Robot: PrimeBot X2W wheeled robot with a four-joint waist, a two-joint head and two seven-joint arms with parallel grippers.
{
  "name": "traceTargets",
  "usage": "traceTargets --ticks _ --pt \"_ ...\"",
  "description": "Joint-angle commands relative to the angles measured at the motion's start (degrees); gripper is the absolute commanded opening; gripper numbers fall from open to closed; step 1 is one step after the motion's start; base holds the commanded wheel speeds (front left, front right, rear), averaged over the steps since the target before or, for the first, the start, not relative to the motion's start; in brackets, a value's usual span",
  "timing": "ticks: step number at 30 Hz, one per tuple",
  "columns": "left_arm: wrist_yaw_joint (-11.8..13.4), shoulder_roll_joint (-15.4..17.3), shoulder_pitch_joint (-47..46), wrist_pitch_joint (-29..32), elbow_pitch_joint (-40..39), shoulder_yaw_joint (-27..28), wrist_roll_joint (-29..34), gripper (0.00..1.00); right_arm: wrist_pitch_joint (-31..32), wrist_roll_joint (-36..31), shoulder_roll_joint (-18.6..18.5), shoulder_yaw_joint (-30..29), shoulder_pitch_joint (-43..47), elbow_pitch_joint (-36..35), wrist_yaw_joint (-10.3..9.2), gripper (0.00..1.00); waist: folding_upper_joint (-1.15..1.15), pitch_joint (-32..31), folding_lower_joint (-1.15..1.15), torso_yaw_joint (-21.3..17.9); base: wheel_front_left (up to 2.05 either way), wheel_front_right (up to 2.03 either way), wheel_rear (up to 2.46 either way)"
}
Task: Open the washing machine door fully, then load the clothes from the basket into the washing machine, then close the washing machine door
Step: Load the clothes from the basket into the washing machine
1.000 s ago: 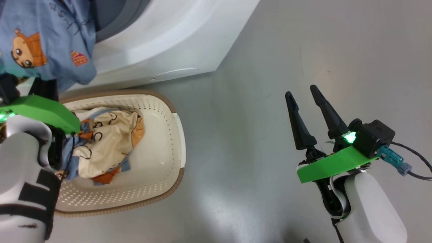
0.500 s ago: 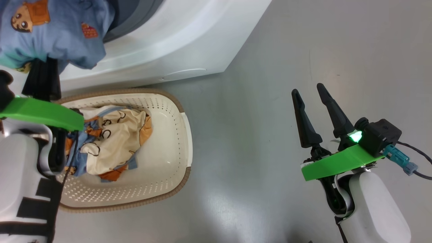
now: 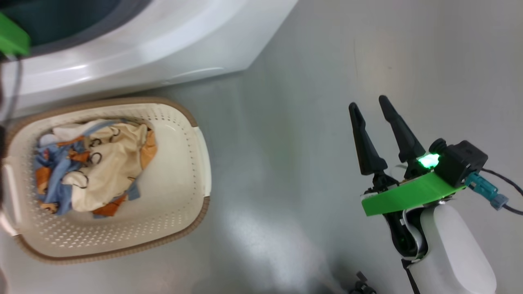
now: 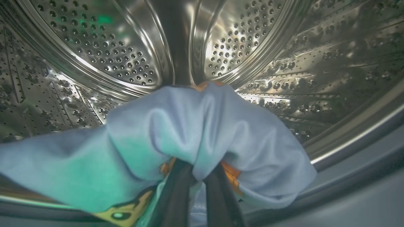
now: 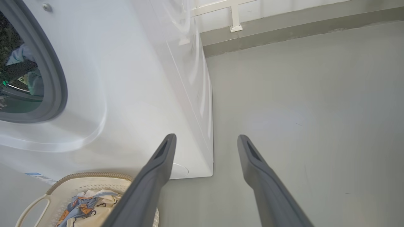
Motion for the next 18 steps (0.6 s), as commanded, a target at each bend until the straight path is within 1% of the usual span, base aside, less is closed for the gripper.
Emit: traceTargets --ticks 1,6,9,10,13,18 --pt "0.3 3.1 -3.3 0.8 0.0 1.1 0.9 0.00 -0.3 0.5 0.2 1.2 -0.1 -1.6 0.09 1.00 0.00 2.3 0.00 -2.1 0.00 0.00 0.00" --pt "0.5 3.6 -12.2 4.0 7.2 0.1 1.7 0.00 -0.3 0.6 0.2 1.7 -0.7 -1.8 0.09 1.00 0.00 3.7 0.00 -3.5 0.00 0.00 0.00" --pt "0.8 4.0 -16.1 6.0 12.4 -1.1 2.8 0.00 -0.3 0.7 0.2 2.4 -1.0 -1.7 0.09 1.00 0.00 3.7 0.00 -4.3 0.00 0.00 0.00" --pt "0.9 4.1 -17.0 7.2 14.3 -1.9 3.4 1.00 -0.3 0.6 0.2 2.5 -1.0 -1.7 0.09 1.00 0.00 3.6 0.00 -4.4 0.00 0.00 0.00" --pt "1.7 4.3 -19.5 7.6 17.7 -3.6 5.3 1.00 -0.3 0.5 0.2 2.5 -0.9 -1.6 0.09 1.00 0.00 3.4 0.00 -4.5 0.00 0.00 0.00" --pt "1.4 2.1 -20.8 6.1 20.7 -4.6 5.1 1.00 -0.3 -0.2 0.2 1.5 -0.7 -1.5 0.09 1.00 0.00 3.0 0.00 -3.0 0.00 0.00 0.00"
